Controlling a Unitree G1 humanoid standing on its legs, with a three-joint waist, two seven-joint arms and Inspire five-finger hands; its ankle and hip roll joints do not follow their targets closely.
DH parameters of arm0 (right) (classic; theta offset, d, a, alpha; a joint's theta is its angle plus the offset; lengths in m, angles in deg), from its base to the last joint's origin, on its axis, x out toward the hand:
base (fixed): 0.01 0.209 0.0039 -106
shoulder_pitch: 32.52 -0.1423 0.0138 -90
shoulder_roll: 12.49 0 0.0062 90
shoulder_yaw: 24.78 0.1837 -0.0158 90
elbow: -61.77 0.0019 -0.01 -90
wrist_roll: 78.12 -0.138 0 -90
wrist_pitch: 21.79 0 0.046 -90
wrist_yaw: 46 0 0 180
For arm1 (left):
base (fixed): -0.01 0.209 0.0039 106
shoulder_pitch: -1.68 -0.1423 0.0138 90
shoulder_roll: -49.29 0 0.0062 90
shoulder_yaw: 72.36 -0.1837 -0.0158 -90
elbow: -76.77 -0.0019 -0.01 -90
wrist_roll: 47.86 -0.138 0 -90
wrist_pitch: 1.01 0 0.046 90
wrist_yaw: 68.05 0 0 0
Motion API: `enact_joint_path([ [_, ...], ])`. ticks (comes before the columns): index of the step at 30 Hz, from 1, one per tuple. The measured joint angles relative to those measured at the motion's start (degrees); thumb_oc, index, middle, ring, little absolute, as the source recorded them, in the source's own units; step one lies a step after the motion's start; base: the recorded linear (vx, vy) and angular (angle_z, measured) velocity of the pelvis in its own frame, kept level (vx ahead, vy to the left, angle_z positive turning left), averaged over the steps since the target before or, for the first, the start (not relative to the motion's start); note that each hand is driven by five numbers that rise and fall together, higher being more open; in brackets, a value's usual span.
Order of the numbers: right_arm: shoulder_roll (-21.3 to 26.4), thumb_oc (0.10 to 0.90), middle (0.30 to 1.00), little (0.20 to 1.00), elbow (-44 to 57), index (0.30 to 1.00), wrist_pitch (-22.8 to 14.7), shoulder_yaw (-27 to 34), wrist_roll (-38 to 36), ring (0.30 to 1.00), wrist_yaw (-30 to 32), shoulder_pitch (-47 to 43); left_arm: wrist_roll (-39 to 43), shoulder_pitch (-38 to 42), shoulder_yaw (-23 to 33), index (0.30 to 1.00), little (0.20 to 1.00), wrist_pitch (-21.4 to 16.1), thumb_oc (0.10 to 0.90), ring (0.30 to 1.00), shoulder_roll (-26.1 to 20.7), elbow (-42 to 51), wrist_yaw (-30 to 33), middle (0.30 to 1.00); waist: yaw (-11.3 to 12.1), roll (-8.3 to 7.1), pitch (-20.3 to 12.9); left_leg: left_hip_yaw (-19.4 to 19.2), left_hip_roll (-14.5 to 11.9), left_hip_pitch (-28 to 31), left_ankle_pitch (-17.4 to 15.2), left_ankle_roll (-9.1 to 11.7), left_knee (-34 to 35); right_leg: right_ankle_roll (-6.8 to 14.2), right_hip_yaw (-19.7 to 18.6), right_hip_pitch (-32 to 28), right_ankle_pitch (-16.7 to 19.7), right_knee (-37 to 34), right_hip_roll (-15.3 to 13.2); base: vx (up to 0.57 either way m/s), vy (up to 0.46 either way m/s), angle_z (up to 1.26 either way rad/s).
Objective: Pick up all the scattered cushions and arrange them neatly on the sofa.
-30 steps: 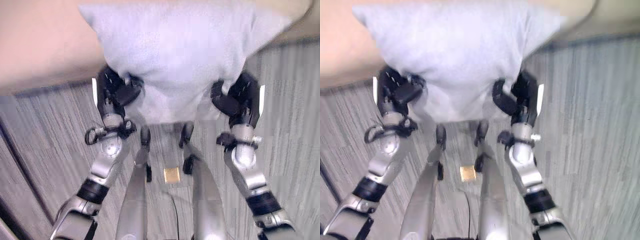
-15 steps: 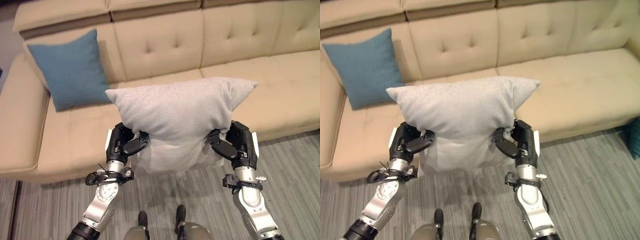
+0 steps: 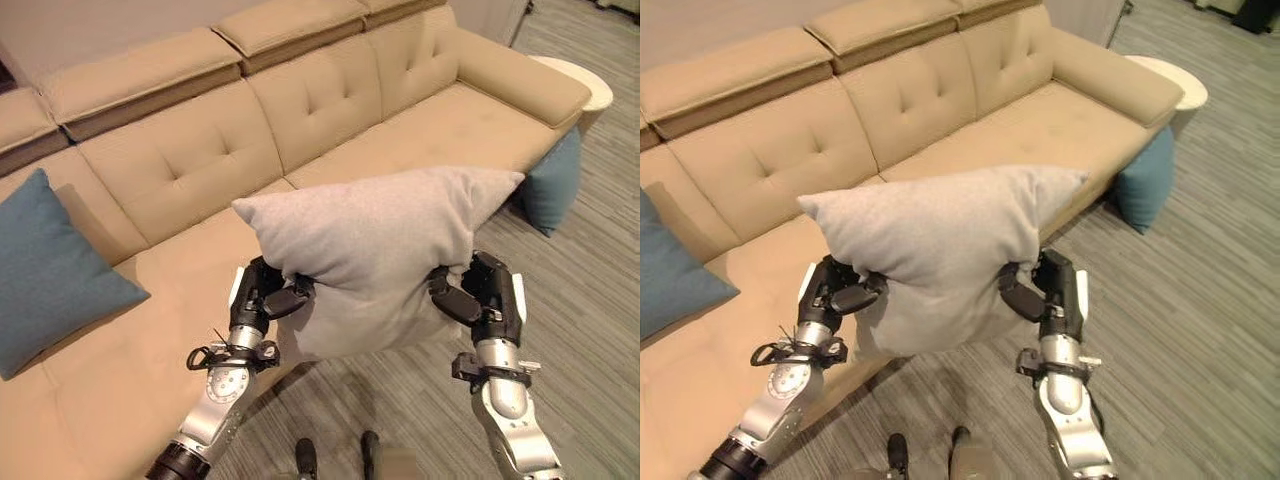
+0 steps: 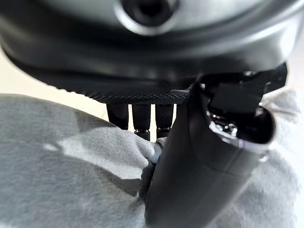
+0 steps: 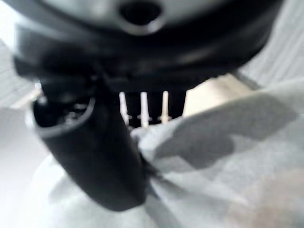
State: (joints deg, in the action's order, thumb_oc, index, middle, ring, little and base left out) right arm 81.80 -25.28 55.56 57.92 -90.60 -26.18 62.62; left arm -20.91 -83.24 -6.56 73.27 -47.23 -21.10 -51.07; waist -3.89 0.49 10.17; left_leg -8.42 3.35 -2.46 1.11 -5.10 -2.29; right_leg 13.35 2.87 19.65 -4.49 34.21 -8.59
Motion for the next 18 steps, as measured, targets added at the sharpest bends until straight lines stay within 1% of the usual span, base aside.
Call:
enact_joint_path([
  [1,-1.01,0.4,0.3,0.3,-0.26,0.3,0.07,-0.63,0.02,0.3,-0.4,-0.09,0.01,-0.48,-0.04,0.3,0.3,0.06,0.4,0.3,-0.8,-0.91,-0.01,0.3,1.21,-0.57,0.08,-2.02,0.68,1.27,-0.55,-0.22,0.64,-0.7,5.3,0.22,-0.2,-0.83,-4.7,0.13,-0.063,-0.57],
  [2,-1.34,0.4,0.3,0.3,-0.21,0.3,0.08,-1.17,0.03,0.3,-0.74,-0.17,0.01,-1.08,0.35,0.3,0.3,0.39,0.4,0.3,-1.25,-1.08,0.0,0.3,1.97,-0.54,0.11,-3.16,0.85,1.51,-1.07,0.06,0.56,-1.42,7.34,-0.05,0.3,-3.66,-7.09,0.15,-0.069,-0.71],
  [3,-1.29,0.4,0.3,0.3,-0.02,0.3,0.07,-2.14,0.04,0.3,-1.11,-0.38,0.01,-1.68,1.09,0.3,0.3,0.47,0.4,0.3,-1.89,-1.07,-0.01,0.3,2.32,-0.35,0.15,-3.74,0.95,1.4,-1.69,0.33,0.76,-2.44,9.15,-0.36,1.07,-8.51,-9.07,0.16,-0.067,-0.58],
  [4,-1.3,0.4,0.3,0.3,-0.02,0.3,0.15,-2.77,0.04,0.3,-1.53,-0.51,0.01,-1.97,2.05,0.3,0.3,0.6,0.4,0.3,-2.04,-1.09,0.0,0.3,2.68,-0.33,0.16,-3.98,1.0,1.23,-1.76,0.45,1.22,-3.01,11.03,-1.16,1.81,-13.76,-10.4,0.15,-0.091,-0.45],
  [5,-1.22,0.4,0.3,0.3,-0.02,0.3,0.42,-3.2,0.03,0.3,-1.9,-0.51,0.01,-1.99,2.76,0.3,0.3,0.89,0.4,0.3,-2.02,-1.1,0.0,0.3,3.04,-0.36,0.15,-4.08,0.99,1.2,-1.7,0.47,1.79,-2.96,11.4,-1.5,2.34,-17.72,-10.68,0.16,-0.135,-0.35],
  [6,-1.12,0.4,0.3,0.3,-0.03,0.3,0.81,-3.47,0.03,0.3,-2.26,-0.5,0.01,-2.03,3.37,0.3,0.3,0.96,0.4,0.3,-2.01,-1.1,0.0,0.3,3.13,-0.4,0.17,-4.06,0.81,1.2,-1.41,0.81,2.19,-2.2,11.67,-1.91,3.5,-20.65,-10.43,0.17,-0.16,-0.14],
  [8,-1.07,0.4,0.3,0.3,-0.12,0.3,1.05,-3.28,0.01,0.3,-2.41,-0.34,-0.07,-2.02,3.96,0.3,0.3,0.97,0.4,0.3,-1.73,-1.03,-0.33,0.3,2.48,-0.8,-0.05,-3.23,0.63,1.51,-0.83,2.13,3.03,-3.01,12.59,-4.03,6.26,-24.52,-8.89,0.17,-0.183,0.27],
  [9,-1.11,0.4,0.3,0.3,-0.12,0.3,1.05,-3.08,-0.04,0.3,-2.43,-0.22,-0.07,-2.1,3.87,0.3,0.3,0.98,0.4,0.3,-1.45,-0.99,-0.36,0.3,2.21,-1.29,-0.32,-2.21,0.61,1.93,-0.78,2.96,3.3,-4.52,12.47,-6.31,7.57,-27.17,-7.32,0.19,-0.215,0.59],
  [10,-1.05,0.4,0.3,0.3,-0.2,0.3,1.06,-2.74,-0.06,0.3,-2.56,-0.22,-0.07,-2.26,3.86,0.3,0.3,1.05,0.4,0.3,-0.77,-0.95,-0.37,0.3,1.47,-1.12,-0.42,-0.91,0.06,2.14,-0.64,3.94,3.33,-5.87,11.14,-7.96,10.61,-29.51,-5.88,0.19,-0.234,0.53],
  [11,-0.94,0.4,0.3,0.3,-0.27,0.3,1.06,-2.31,-0.14,0.3,-2.62,-0.22,-0.07,-2.36,3.99,0.3,0.3,1.05,0.4,0.3,-0.19,-0.94,-0.37,0.3,1.47,-0.71,-0.68,-0.28,-0.93,2.44,-0.67,5.01,3.71,-6.55,10.82,-8.6,11.99,-30.2,-4.47,0.16,-0.23,0.39],
  [13,-0.42,0.4,0.3,0.3,-0.33,0.3,1.05,-2.21,-0.32,0.3,-2.73,-0.48,-0.06,-2.91,3.99,0.3,0.3,1.05,0.4,0.3,1.15,-0.68,-0.37,0.3,2.39,0.03,-1.08,-0.07,-3.58,2.88,-0.26,6.72,3.47,-7.57,11.41,-10.08,11.98,-31.8,-1.71,0.08,-0.169,0.07],
  [14,-0.36,0.4,0.3,0.3,-0.33,0.3,1.05,-2.05,-0.34,0.3,-2.82,-0.48,-0.04,-2.93,3.92,0.3,0.3,1.06,0.4,0.3,1.47,-0.69,-0.37,0.3,2.65,-0.04,-1.17,0.41,-5.27,2.58,-0.62,7.35,1.58,-9.04,12.62,-11.9,12.12,-33.57,-0.15,0.04,-0.192,0.08],
  [15,-0.21,0.4,0.3,0.3,-0.41,0.3,1.01,-1.79,-0.41,0.3,-2.95,-0.61,-0.04,-2.93,3.89,0.3,0.3,1.08,0.4,0.3,1.98,-0.74,-0.39,0.3,2.7,-0.07,-1.19,0.75,-6.3,2.05,-0.48,7.72,0.01,-9.93,13.2,-12.84,11.8,-34.12,0.93,0.08,-0.34,0.26],
  [16,-0.01,0.4,0.3,0.3,-0.61,0.3,1.01,-0.89,-1.11,0.3,-3.21,-1.19,-0.03,-2.69,3.78,0.3,0.3,1.08,0.4,0.3,2.84,-0.73,-0.42,0.3,2.72,-0.52,-1.35,1.73,-7.59,-1.64,-0.7,8.82,-7.71,-11.49,14.27,-13.58,10.2,-34.22,2.15,0.05,-0.223,0.24],
  [17,0.39,0.4,0.3,0.3,-0.6,0.3,1.01,-0.62,-1.72,0.3,-3.21,-1.52,-0.03,-2.53,3.7,0.3,0.3,1.08,0.4,0.3,3.05,-0.71,-0.42,0.3,2.86,-0.82,-1.33,2.01,-8.03,-5.12,-0.47,9.12,-14.28,-12.08,14.38,-13.65,9.86,-34.3,2.29,0.14,-0.243,0.08],
  [18,0.94,0.4,0.3,0.3,-0.57,0.3,1.02,-0.6,-1.92,0.3,-3.21,-1.7,-0.01,-2.62,3.57,0.3,0.3,1.11,0.4,0.3,3.42,-0.73,-0.42,0.3,3.26,-0.84,-1.31,2.32,-8.72,-7.22,-0.66,9.21,-19.62,-13.54,14.53,-14.18,10.0,-34.45,2.38,0.15,-0.127,-0.11],
])
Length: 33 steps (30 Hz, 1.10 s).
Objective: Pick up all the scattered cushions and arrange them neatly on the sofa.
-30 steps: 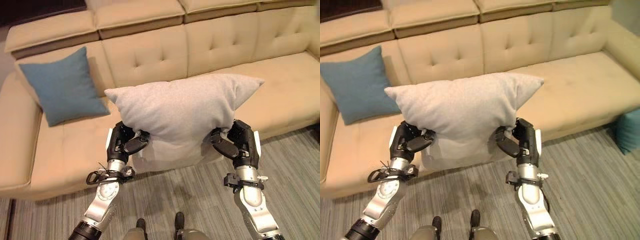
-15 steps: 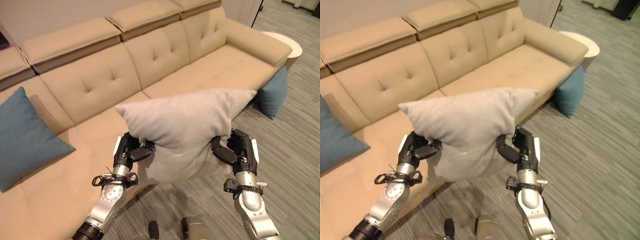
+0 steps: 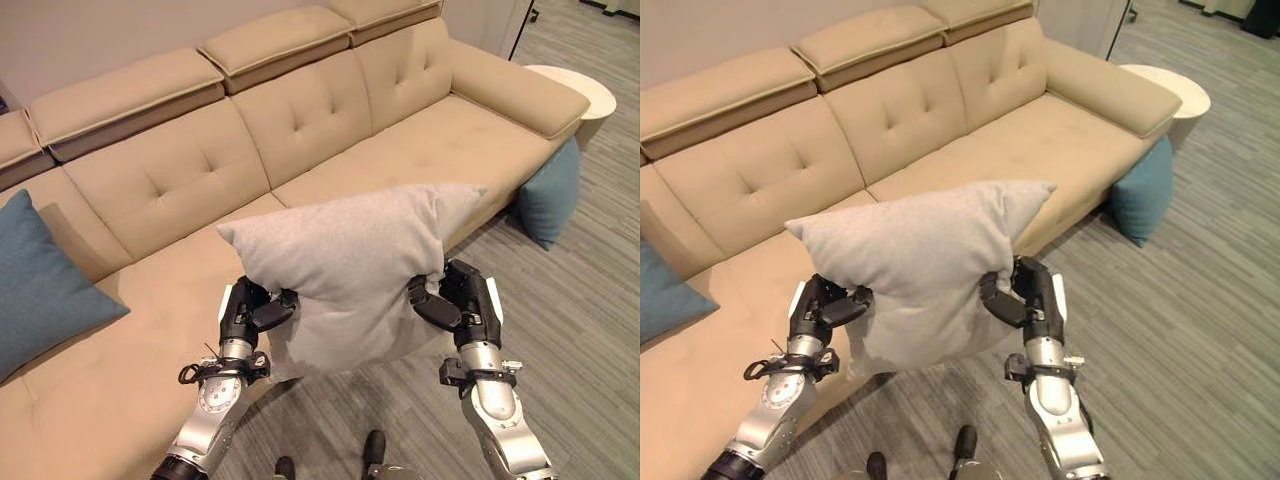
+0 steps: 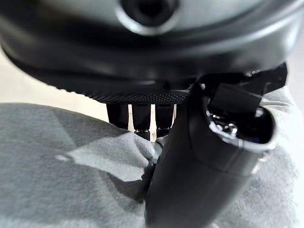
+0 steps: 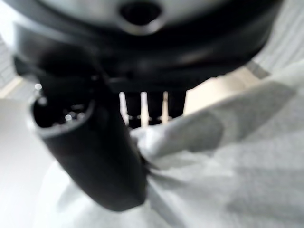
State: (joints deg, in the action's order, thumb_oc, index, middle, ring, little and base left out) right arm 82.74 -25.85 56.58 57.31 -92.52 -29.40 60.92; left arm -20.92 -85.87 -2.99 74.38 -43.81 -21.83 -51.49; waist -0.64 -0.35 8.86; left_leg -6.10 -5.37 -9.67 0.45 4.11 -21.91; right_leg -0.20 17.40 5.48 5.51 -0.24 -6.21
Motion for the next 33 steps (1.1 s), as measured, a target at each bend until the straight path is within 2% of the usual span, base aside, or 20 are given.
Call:
enact_joint_path([
  [1,0.44,0.4,0.3,0.3,-0.02,0.3,0.0,-0.07,-0.08,0.3,0.0,-0.01,0.02,-0.22,0.16,0.3,0.3,0.01,0.4,0.3,0.21,-0.01,0.0,0.3,0.0,0.08,-0.01,0.39,-0.78,-1.49,-0.73,-0.08,-4.09,-0.75,-0.1,-0.93,-0.72,-0.17,0.32,0.2,-0.161,-0.08],
  [3,0.74,0.4,0.3,0.3,0.0,0.3,-0.02,0.55,-0.3,0.3,0.01,0.37,-0.02,-0.43,-0.06,0.3,0.3,0.0,0.4,0.3,0.6,0.25,-0.2,0.3,-0.25,-0.08,-0.02,0.8,-0.07,-2.71,-1.66,-0.3,-5.93,-2.05,-0.98,-2.12,-2.58,-0.73,0.77,0.16,-0.09,-0.07],
  [5,0.66,0.4,0.3,0.3,0.01,0.3,-0.02,1.36,-0.5,0.3,0.01,0.33,-0.03,-0.44,-0.17,0.3,0.3,0.0,0.4,0.3,0.96,0.51,-1.13,0.3,-0.16,-0.47,0.21,0.64,1.28,-3.41,-2.29,0.49,-1.69,-2.25,-1.85,-2.9,-2.52,-2.21,1.15,0.17,-0.067,-0.26],
  [6,0.7,0.4,0.3,0.3,-0.04,0.3,-0.02,1.61,-0.7,0.3,0.02,0.34,-0.04,-0.44,-0.48,0.3,0.3,0.01,0.4,0.3,0.98,0.5,-1.27,0.3,-0.14,-0.54,0.25,-0.33,2.35,-4.02,-2.14,0.56,4.9,-1.87,-2.24,-3.12,-2.26,-2.88,1.62,0.15,-0.05,-0.28],
  [8,0.75,0.4,0.3,0.3,-0.21,0.3,-0.01,1.6,-0.75,0.3,0.02,0.33,-0.04,-0.44,-0.61,0.3,0.3,0.01,0.4,0.3,0.87,0.46,-1.26,0.3,-0.05,-0.55,0.26,-1.11,2.82,-5.16,-1.53,0.78,10.64,-2.44,-2.85,-3.89,-1.56,-4.39,2.96,0.13,-0.029,-0.33],
  [11,0.63,0.4,0.3,0.3,-0.92,0.3,-0.01,1.35,-0.8,0.3,0.03,0.35,-0.04,-0.54,-0.7,0.3,0.3,0.06,0.4,0.3,0.71,-0.13,-1.24,0.3,0.04,-0.57,0.59,-1.01,4.34,-7.16,0.76,1.63,14.46,-2.71,-4.03,-5.47,-2.47,-5.0,4.24,0.16,-0.017,-0.28],
  [12,0.76,0.4,0.3,0.3,-1.44,0.3,0.0,1.35,-0.83,0.3,0.04,0.35,-0.04,-0.61,-0.94,0.3,0.3,0.15,0.4,0.3,0.76,-0.19,-1.25,0.3,-0.01,-0.5,0.65,-1.2,4.95,-7.22,1.66,1.18,15.49,-2.57,-4.15,-6.18,-2.72,-4.97,4.31,0.21,0.013,-0.25],
  [14,0.62,0.4,0.3,0.3,-1.86,0.3,0.01,1.24,-0.9,0.3,0.05,0.51,-0.05,-0.89,-1.11,0.3,0.3,0.15,0.4,0.3,0.59,-0.19,-1.29,0.3,0.55,0.21,0.93,-1.16,5.58,-7.0,3.86,1.49,16.72,-2.24,-5.28,-8.21,-4.76,-5.01,4.75,0.24,0.027,-0.25],
  [16,0.68,0.4,0.3,0.3,-1.87,0.3,0.02,0.71,-0.88,0.3,0.04,0.44,-0.03,-1.55,-0.89,0.3,0.3,0.15,0.4,0.3,0.41,-0.1,-1.29,0.3,1.99,0.9,0.9,-0.81,5.3,-4.63,4.63,0.28,19.6,-1.0,-7.27,-9.44,-5.51,-5.0,5.21,0.22,0.05,-0.56],
  [17,0.62,0.4,0.3,0.3,-1.92,0.3,0.11,-0.39,-0.85,0.3,-0.04,0.71,0.02,-2.84,-0.56,0.3,0.3,0.6,0.4,0.3,-0.1,0.32,-1.24,0.3,2.31,3.54,0.35,-0.3,3.99,-0.83,8.64,-5.16,21.59,1.45,-8.22,-12.62,-7.65,-4.9,6.62,0.25,0.064,-0.58],
  [18,-0.13,0.4,0.3,0.3,-1.84,0.3,0.18,-0.75,-0.85,0.3,0.0,1.18,0.02,-3.1,-0.67,0.3,0.3,0.88,0.4,0.3,-0.63,0.55,-1.24,0.3,2.3,2.7,0.05,-0.53,5.24,0.32,8.67,-5.4,22.27,2.78,-8.32,-12.34,-9.27,-3.68,5.13,0.22,0.071,-0.32],
  [20,0.04,0.4,0.3,0.3,-1.21,0.3,0.11,-1.28,-0.82,0.3,-0.2,0.86,0.01,-2.91,0.21,0.3,0.3,0.88,0.4,0.3,-2.04,1.78,-1.24,0.3,2.3,1.94,-0.05,-1.04,7.35,0.48,8.03,-5.71,22.66,4.12,-8.21,-11.66,-11.03,-1.68,2.85,0.27,0.089,0.02],
  [21,0.03,0.4,0.3,0.3,-1.27,0.3,0.28,-1.66,-0.82,0.3,-0.23,0.34,0.01,-2.53,0.59,0.3,0.3,0.95,0.4,0.3,-2.48,2.18,-1.23,0.3,3.14,1.71,-0.11,-1.92,8.33,0.85,7.04,-6.87,22.64,4.55,-8.62,-11.32,-12.14,-0.35,1.46,0.15,0.063,-0.16],
  [23,-0.17,0.4,0.3,0.3,-1.31,0.3,0.5,-2.3,-0.82,0.3,-0.26,0.01,0.01,-2.47,1.29,0.3,0.3,0.99,0.4,0.3,-2.81,2.22,-1.1,0.3,4.94,1.6,-0.04,-3.18,9.24,2.41,6.17,-8.03,22.59,6.77,-9.9,-9.74,-14.66,5.07,-0.14,0.1,0.063,-0.27],
  [24,-0.45,0.4,0.3,0.3,-1.45,0.3,0.54,-2.95,-0.66,0.3,-0.36,-0.24,0.01,-2.38,1.89,0.3,0.3,1.03,0.4,0.3,-3.34,2.22,-0.97,0.3,5.28,1.51,0.06,-2.81,9.45,3.84,5.73,-8.63,22.64,9.05,-9.93,-7.01,-16.8,13.57,-1.1,0.05,0.048,-0.08],
  [26,-1.15,0.4,0.3,0.3,-1.53,0.3,0.67,-3.03,-0.58,0.3,-0.49,-0.5,0.01,-1.9,1.9,0.3,0.3,1.02,0.4,0.3,-4.59,2.2,-0.85,0.3,5.36,1.27,0.36,-2.59,8.98,5.19,5.74,-8.65,22.65,11.33,-9.86,-1.92,-18.61,24.58,-1.9,0.05,0.019,0.09],
  [28,-1.75,0.4,0.3,0.3,-1.5,0.3,0.65,-2.9,-0.34,0.3,-1.1,-0.98,0.02,-1.76,2.01,0.3,0.3,0.98,0.4,0.3,-5.41,2.26,-0.83,0.3,5.31,0.76,0.52,-2.5,8.52,6.39,3.91,-9.4,22.49,11.77,-9.96,2.23,-18.78,30.76,-2.53,0.1,-0.043,0.08],
  [29,-2.43,0.4,0.3,0.3,-1.41,0.3,0.63,-2.8,0.18,0.3,-1.33,-1.82,0.04,-1.78,2.14,0.3,0.3,0.99,0.4,0.3,-5.93,2.25,-0.82,0.3,5.22,0.14,0.55,-2.78,8.72,6.74,3.17,-9.51,22.55,11.29,-9.7,6.46,-18.67,32.55,-4.55,0.13,-0.094,0.08],
  [31,-2.28,0.4,0.3,0.3,-1.48,0.3,0.65,-2.67,0.29,0.3,-1.33,-2.01,0.06,-1.8,1.86,0.3,0.3,0.99,0.4,0.3,-5.88,2.26,-0.84,0.3,4.85,0.16,0.57,-2.14,8.46,6.79,3.01,-9.3,22.5,9.3,-9.91,7.54,-17.09,26.74,-5.73,0.14,-0.145,0.09],
  [33,-2.25,0.4,0.3,0.3,-1.61,0.3,0.66,-2.68,0.44,0.3,-1.36,-2.24,0.16,-1.86,2.08,0.3,0.3,1.0,0.4,0.3,-5.55,2.15,-0.85,0.3,4.58,0.23,0.63,-1.44,7.85,6.59,2.61,-8.68,22.42,8.59,-10.25,7.76,-12.26,15.93,-7.25,0.14,-0.185,0.06],
])
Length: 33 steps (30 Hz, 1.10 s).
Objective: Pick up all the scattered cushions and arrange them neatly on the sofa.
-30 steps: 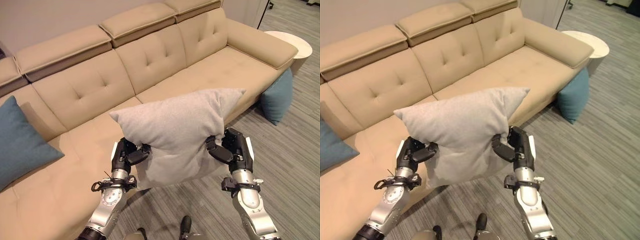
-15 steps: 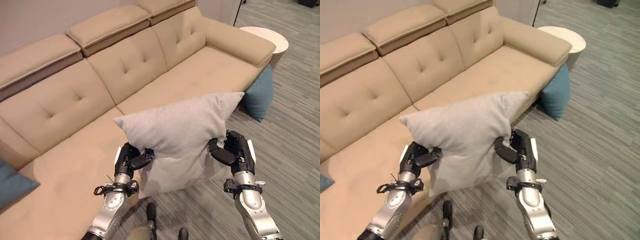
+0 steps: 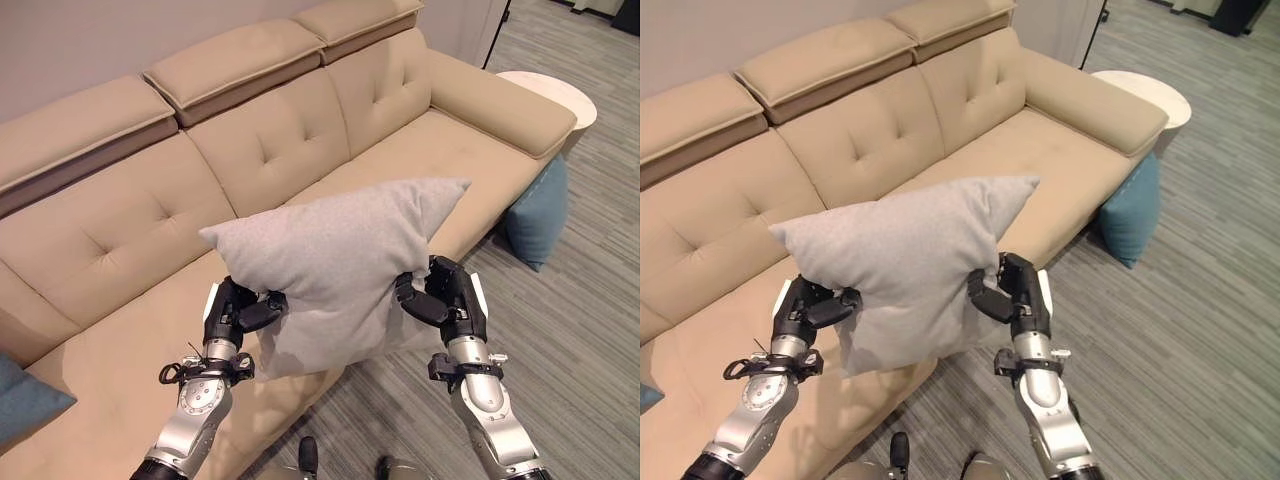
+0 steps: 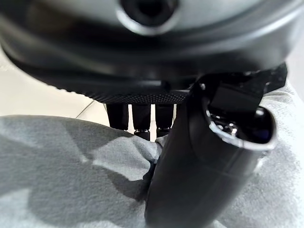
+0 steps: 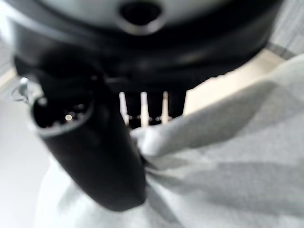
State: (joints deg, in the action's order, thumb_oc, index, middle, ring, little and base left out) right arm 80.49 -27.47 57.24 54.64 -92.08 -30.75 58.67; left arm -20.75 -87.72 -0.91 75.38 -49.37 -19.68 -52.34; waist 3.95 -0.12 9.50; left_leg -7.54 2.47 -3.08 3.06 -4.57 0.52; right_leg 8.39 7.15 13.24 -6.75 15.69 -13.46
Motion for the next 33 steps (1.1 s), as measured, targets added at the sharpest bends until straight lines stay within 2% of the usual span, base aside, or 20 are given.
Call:
enact_joint_path([
  [3,0.13,0.4,0.3,0.3,-0.07,0.3,0.0,0.22,0.2,0.3,-0.11,0.02,0.36,-0.15,0.76,0.3,0.3,0.0,0.4,0.3,1.22,-0.37,-0.02,0.3,-0.55,0.53,0.31,0.91,-1.22,0.1,-0.72,1.86,0.28,0.68,0.47,-0.03,7.01,-9.37,-0.96,0.13,-0.181,0.09],
  [5,0.18,0.4,0.3,0.3,-0.3,0.3,0.05,0.09,0.2,0.3,-0.1,0.39,0.44,-0.28,0.8,0.3,0.3,0.0,0.4,0.3,1.03,-0.43,-0.08,0.3,-1.94,-0.34,0.37,2.73,-1.4,0.92,-0.06,4.7,0.76,0.04,0.09,-2.78,14.94,-14.57,-0.7,0.18,-0.261,0.45],
  [7,1.04,0.4,0.3,0.3,-0.81,0.3,0.46,0.9,0.18,0.3,-0.08,0.59,0.43,-2.19,1.25,0.3,0.3,0.01,0.4,0.3,3.84,0.07,-0.26,0.3,-2.3,1.99,-0.25,4.17,-5.03,2.43,-0.39,6.35,2.15,-0.28,0.61,-5.26,15.77,-16.87,3.16,0.1,-0.23,0.17],
  [8,1.25,0.4,0.3,0.3,-0.9,0.3,0.45,0.92,0.19,0.3,-0.09,0.6,0.44,-2.83,1.19,0.3,0.3,-0.05,0.4,0.3,4.8,0.3,-0.34,0.3,-1.87,2.37,-0.45,4.12,-6.09,2.65,-0.1,7.76,1.67,-1.11,0.8,-6.46,16.42,-18.64,4.42,0.07,-0.284,-0.1],
  [10,2.79,0.4,0.3,0.3,-1.12,0.3,0.43,2.53,0.13,0.3,0.0,0.48,0.86,-2.37,0.6,0.3,0.3,-0.04,0.4,0.3,8.21,-0.99,-1.19,0.3,-2.34,2.64,-0.42,6.2,-8.96,0.57,1.3,9.79,-1.96,-3.34,4.3,-8.67,15.41,-20.04,7.58,0.03,-0.352,0.48],
  [12,2.83,0.4,0.3,0.3,-1.05,0.3,0.4,4.25,0.11,0.3,0.17,0.37,1.36,-1.7,-1.07,0.3,0.3,-0.03,0.4,0.3,8.79,-1.45,-1.57,0.3,-3.19,0.97,-0.17,7.38,-9.1,-5.94,2.25,11.0,-11.45,-5.42,7.28,-8.7,14.67,-19.89,7.21,0.0,-0.166,0.76],
  [13,3.25,0.4,0.3,0.3,-1.05,0.3,0.4,4.26,0.12,0.3,0.16,-0.14,1.87,-1.88,-1.49,0.3,0.3,0.0,0.4,0.3,8.8,-1.67,-1.58,0.3,-2.64,0.75,-0.02,7.19,-9.25,-7.9,2.63,10.69,-14.84,-6.62,7.79,-8.88,14.43,-19.86,7.61,0.03,-0.159,0.26],
  [15,3.74,0.4,0.3,0.3,-1.06,0.3,0.37,4.16,0.11,0.3,0.17,-0.2,2.35,-2.17,-1.83,0.3,0.3,0.1,0.4,0.3,8.75,-2.3,-1.72,0.3,-2.22,1.24,-0.07,6.71,-10.14,-8.43,5.33,10.91,-15.79,-7.35,8.78,-9.6,13.44,-19.79,8.36,0.08,-0.128,0.29],
  [16,3.24,0.4,0.3,0.3,-1.04,0.3,0.38,4.24,0.05,0.3,0.19,0.43,2.63,-2.19,-1.91,0.3,0.3,0.1,0.4,0.3,8.55,-2.25,-2.33,0.3,-2.26,0.99,0.1,4.73,-10.32,-9.8,4.97,10.53,-17.04,-8.29,10.44,-11.15,12.8,-21.0,8.88,0.14,-0.118,0.65],
  [17,3.23,0.4,0.3,0.3,-1.04,0.3,0.38,4.25,0.02,0.3,0.18,0.54,2.68,-2.26,-1.85,0.3,0.3,0.11,0.4,0.3,8.43,-2.16,-2.55,0.3,-2.2,0.78,0.23,4.55,-8.03,-10.01,3.13,9.41,-16.49,-8.89,11.56,-11.46,12.44,-20.96,8.85,0.15,-0.087,0.63],
  [20,3.1,0.4,0.3,0.3,-1.04,0.3,0.37,4.37,0.02,0.3,0.29,1.1,2.67,-2.22,-1.78,0.3,0.3,0.1,0.4,0.3,8.56,-2.16,-2.57,0.3,-1.96,0.72,0.27,-0.57,-4.91,-10.42,2.94,9.12,-13.08,-9.81,13.6,-11.59,11.13,-20.97,9.2,0.12,-0.025,0.42],
  [23,2.54,0.4,0.3,0.3,-1.07,0.3,0.42,4.35,0.06,0.3,0.68,1.19,2.69,-2.01,-1.74,0.3,0.3,0.16,0.4,0.3,7.9,-2.21,-2.58,0.3,-2.24,0.49,0.49,-9.01,-5.61,-13.75,2.23,8.05,-11.73,-9.66,16.62,-11.71,9.68,-20.96,10.12,0.22,0.049,0.44],
  [25,2.45,0.4,0.3,0.3,-1.06,0.3,0.43,4.16,0.19,0.3,0.75,1.39,2.79,-2.16,-1.79,0.3,0.3,0.64,0.4,0.3,7.46,-2.3,-2.57,0.3,-1.98,0.93,0.5,-9.2,-5.87,-13.08,2.73,7.46,-8.95,-8.4,17.36,-12.84,9.03,-20.6,10.69,0.26,0.127,0.12],
  [26,2.66,0.4,0.3,0.3,-1.06,0.3,0.44,3.63,0.2,0.3,0.8,1.63,3.09,-2.36,-1.74,0.3,0.3,0.92,0.4,0.3,7.15,-2.28,-2.57,0.3,-1.85,2.47,0.32,-7.28,-6.37,-9.66,3.05,6.2,-5.57,-6.77,17.52,-14.83,6.96,-18.89,11.38,0.28,0.166,0.08],
  [27,2.05,0.4,0.3,0.3,-1.05,0.3,0.44,3.56,0.22,0.3,0.81,1.8,3.13,-2.15,-1.71,0.3,0.3,0.95,0.4,0.3,6.75,-2.28,-2.57,0.3,-2.08,2.37,0.32,-7.39,-5.29,-7.68,2.3,2.66,-3.98,-5.73,17.53,-14.74,5.22,-15.85,10.09,0.29,0.204,0.09],
  [29,1.8,0.4,0.3,0.3,-0.97,0.3,0.44,3.65,0.23,0.3,0.79,1.89,3.13,-2.0,-1.74,0.3,0.3,0.95,0.4,0.3,6.26,-1.99,-2.58,0.3,-2.42,1.76,0.19,-7.08,-2.65,-5.02,1.52,1.53,-2.08,-4.4,17.42,-14.37,1.84,-10.1,6.87,0.18,0.176,0.29],
  [30,1.91,0.4,0.3,0.3,-0.57,0.3,0.44,3.81,0.25,0.3,0.71,1.89,3.13,-1.83,-1.72,0.3,0.3,0.95,0.4,0.3,6.36,-1.85,-2.58,0.3,-3.25,2.05,0.11,-5.87,-0.74,-3.45,0.83,0.54,-1.17,-3.8,16.74,-12.34,-0.6,-1.91,3.9,0.17,0.174,0.64],
  [31,1.73,0.4,0.3,0.3,-0.06,0.3,0.45,3.69,0.27,0.3,0.7,1.95,3.13,-1.7,-1.68,0.3,0.3,0.94,0.4,0.3,5.86,-1.19,-2.57,0.3,-3.38,2.18,-0.01,-4.33,0.85,-1.38,0.28,-0.45,-0.16,-2.88,14.32,-5.91,-1.9,15.55,-1.02,0.16,0.138,0.74],
  [32,1.31,0.4,0.3,0.3,0.14,0.3,0.45,3.55,0.37,0.3,0.42,1.94,3.14,-1.46,-1.52,0.3,0.3,0.92,0.4,0.3,5.22,-1.07,-2.56,0.3,-3.43,1.94,-0.04,-3.06,1.43,-0.75,-0.33,-1.25,-0.14,-1.76,11.55,-2.24,-3.06,22.32,-2.07,0.17,0.09,0.79],
  [33,0.44,0.4,0.3,0.3,0.3,0.3,0.43,3.56,0.73,0.3,0.15,1.94,3.17,-0.86,-1.47,0.3,0.3,0.93,0.4,0.3,4.52,-1.17,-2.51,0.3,-3.56,2.0,0.02,-1.46,1.68,-0.35,-0.5,-1.43,-0.05,-0.5,8.78,0.25,-4.15,25.27,-1.43,0.14,0.016,0.71],
])
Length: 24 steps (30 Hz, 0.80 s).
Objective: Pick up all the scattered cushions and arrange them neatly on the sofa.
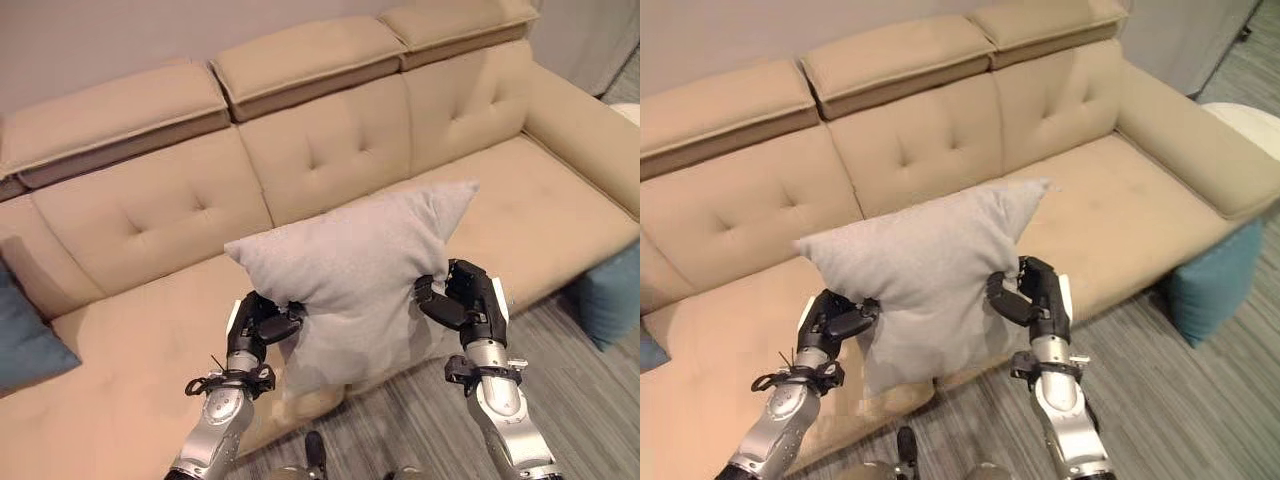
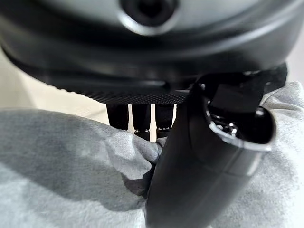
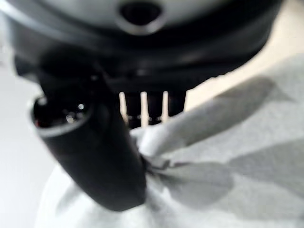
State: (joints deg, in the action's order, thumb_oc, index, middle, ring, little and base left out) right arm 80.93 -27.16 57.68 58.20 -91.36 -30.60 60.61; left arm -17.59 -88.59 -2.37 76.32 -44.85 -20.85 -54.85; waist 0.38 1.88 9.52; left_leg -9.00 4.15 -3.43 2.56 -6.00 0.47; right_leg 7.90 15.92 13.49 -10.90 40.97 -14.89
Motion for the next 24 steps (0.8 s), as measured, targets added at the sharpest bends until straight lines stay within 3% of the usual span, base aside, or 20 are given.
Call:
enact_joint_path([
  [2,-0.45,0.4,0.3,0.3,-0.03,0.3,0.01,-0.25,0.68,0.3,-0.38,0.01,0.02,0.68,0.69,0.3,0.3,0.0,0.4,0.3,-1.37,-0.06,0.08,0.3,0.26,0.13,0.09,2.57,0.06,1.16,-0.35,0.25,0.23,-0.33,-4.97,3.5,-1.48,-2.47,3.24,0.17,-0.06,0.92],
  [3,-0.33,0.4,0.3,0.3,-0.14,0.3,0.01,-0.5,0.76,0.3,-1.17,-0.05,0.03,0.88,1.74,0.3,0.3,-0.02,0.4,0.3,-1.58,-0.09,0.07,0.3,0.52,0.08,0.14,4.02,-0.17,2.32,-0.89,1.11,0.19,-0.98,-8.91,5.39,-1.26,-10.51,6.79,0.21,-0.131,0.95],
  [4,-0.35,0.4,0.3,0.3,-0.17,0.3,0.01,-0.71,0.78,0.3,-1.32,-0.21,0.04,0.87,1.94,0.3,0.3,-0.03,0.4,0.3,-1.56,-0.19,0.08,0.3,0.58,0.0,0.18,4.8,-0.2,2.8,-1.11,1.44,0.14,-1.67,-9.49,5.71,-0.6,-13.81,7.52,0.2,-0.151,0.91],
  [5,-0.34,0.4,0.3,0.3,-0.22,0.3,0.01,-0.96,0.82,0.3,-1.32,-0.53,0.04,0.87,2.22,0.3,0.3,-0.04,0.4,0.3,-1.39,-0.43,0.07,0.3,0.49,-0.05,0.21,6.56,-0.27,3.2,-1.52,2.03,0.01,-2.82,-12.02,6.54,0.92,-17.6,9.14,0.15,-0.127,0.77],
  [6,-0.3,0.4,0.3,0.3,-0.23,0.3,-0.01,-0.94,1.01,0.3,-1.32,-0.76,0.04,0.93,2.49,0.3,0.3,-0.05,0.4,0.3,-1.02,-0.7,0.06,0.3,-0.44,-0.1,0.18,9.35,-0.52,3.26,-2.04,2.78,-0.29,-2.9,-17.84,7.04,3.46,-22.3,11.38,0.12,-0.133,1.1],
  [8,-0.05,0.4,0.3,0.3,-0.64,0.3,0.0,-0.79,1.2,0.3,-1.27,-0.74,0.03,0.77,2.19,0.3,0.3,-0.06,0.4,0.3,-0.68,-1.12,0.04,0.3,-1.56,-1.16,-0.03,11.72,-0.31,4.3,-2.77,3.85,-0.04,-2.28,-21.17,2.55,10.31,-28.51,11.59,0.09,-0.156,1.01],
  [9,0.11,0.4,0.3,0.3,-0.81,0.3,-0.01,-0.81,1.21,0.3,-1.32,-0.89,-0.01,0.67,2.23,0.3,0.3,-0.06,0.4,0.3,-1.18,-1.3,-0.02,0.3,-0.79,-2.27,-0.03,12.19,-0.07,4.99,-3.19,4.51,-0.08,-3.82,-20.61,-0.05,13.79,-32.11,10.74,0.07,-0.166,0.36],
  [11,0.94,0.4,0.3,0.3,-1.66,0.3,0.0,-0.59,1.37,0.3,-1.44,-1.69,0.05,0.28,2.08,0.3,0.3,0.03,0.4,0.3,-0.27,-1.5,-0.02,0.3,-0.16,-1.51,-0.08,12.51,-2.04,4.92,-3.03,5.82,-0.7,-5.18,-17.45,-3.69,16.36,-37.16,12.18,0.04,-0.11,0.35],
  [15,1.57,0.4,0.3,0.3,-1.69,0.3,-0.01,0.83,1.26,0.3,-1.45,-1.84,-0.04,0.02,1.97,0.3,0.3,0.03,0.4,0.3,1.75,-0.83,-0.53,0.3,-0.44,-1.54,-0.09,12.03,-4.76,5.22,-2.01,8.14,-0.37,-6.37,-13.85,-8.12,17.07,-42.1,14.2,0.02,-0.182,0.44],
  [18,2.21,0.4,0.3,0.3,-1.65,0.3,-0.09,3.08,1.15,0.3,-1.41,-1.48,-0.02,0.66,1.01,0.3,0.3,0.01,0.4,0.3,3.53,-0.47,-1.47,0.3,-2.93,-1.76,-0.29,12.33,-4.87,3.48,-1.12,9.57,-1.63,-7.3,-8.33,-10.81,17.75,-46.19,13.93,-0.02,-0.058,0.92],
  [21,2.58,0.4,0.3,0.3,-1.61,0.3,-0.1,3.62,1.15,0.3,-1.38,-1.78,0.07,0.69,0.63,0.3,0.3,0.01,0.4,0.3,3.44,-0.34,-1.44,0.3,-2.8,-1.81,-0.22,8.03,-5.59,0.28,-1.21,9.64,-4.45,-8.71,-5.86,-10.27,18.1,-46.18,13.87,-0.04,0.007,0.46],
  [22,2.55,0.4,0.3,0.3,-1.54,0.3,-0.1,3.85,1.14,0.3,-1.32,-1.64,0.06,0.98,0.43,0.3,0.3,0.0,0.4,0.3,3.3,-0.34,-1.46,0.3,-3.38,-2.14,-0.02,4.67,-5.77,-1.19,-1.7,10.16,-5.73,-10.18,-4.72,-10.32,18.07,-46.18,13.21,0.01,0.02,0.82],
  [23,2.26,0.4,0.3,0.3,-1.53,0.3,-0.1,4.05,1.14,0.3,-1.09,-1.48,0.03,1.06,0.27,0.3,0.3,0.0,0.4,0.3,3.31,-0.28,-1.47,0.3,-4.49,-2.33,0.09,-1.1,-8.27,-3.0,-1.99,9.82,-6.98,-10.57,-3.59,-10.33,16.8,-46.23,12.65,0.05,0.025,0.6],
  [24,2.2,0.4,0.3,0.3,-1.53,0.3,-0.09,3.99,1.15,0.3,-0.99,-1.35,0.04,1.04,0.1,0.3,0.3,0.0,0.4,0.3,3.28,-0.3,-1.43,0.3,-4.37,-2.38,0.12,-2.13,-9.74,-3.22,-1.92,9.91,-6.67,-10.4,-3.61,-10.31,16.69,-46.23,12.57,0.09,0.035,0.39],
])
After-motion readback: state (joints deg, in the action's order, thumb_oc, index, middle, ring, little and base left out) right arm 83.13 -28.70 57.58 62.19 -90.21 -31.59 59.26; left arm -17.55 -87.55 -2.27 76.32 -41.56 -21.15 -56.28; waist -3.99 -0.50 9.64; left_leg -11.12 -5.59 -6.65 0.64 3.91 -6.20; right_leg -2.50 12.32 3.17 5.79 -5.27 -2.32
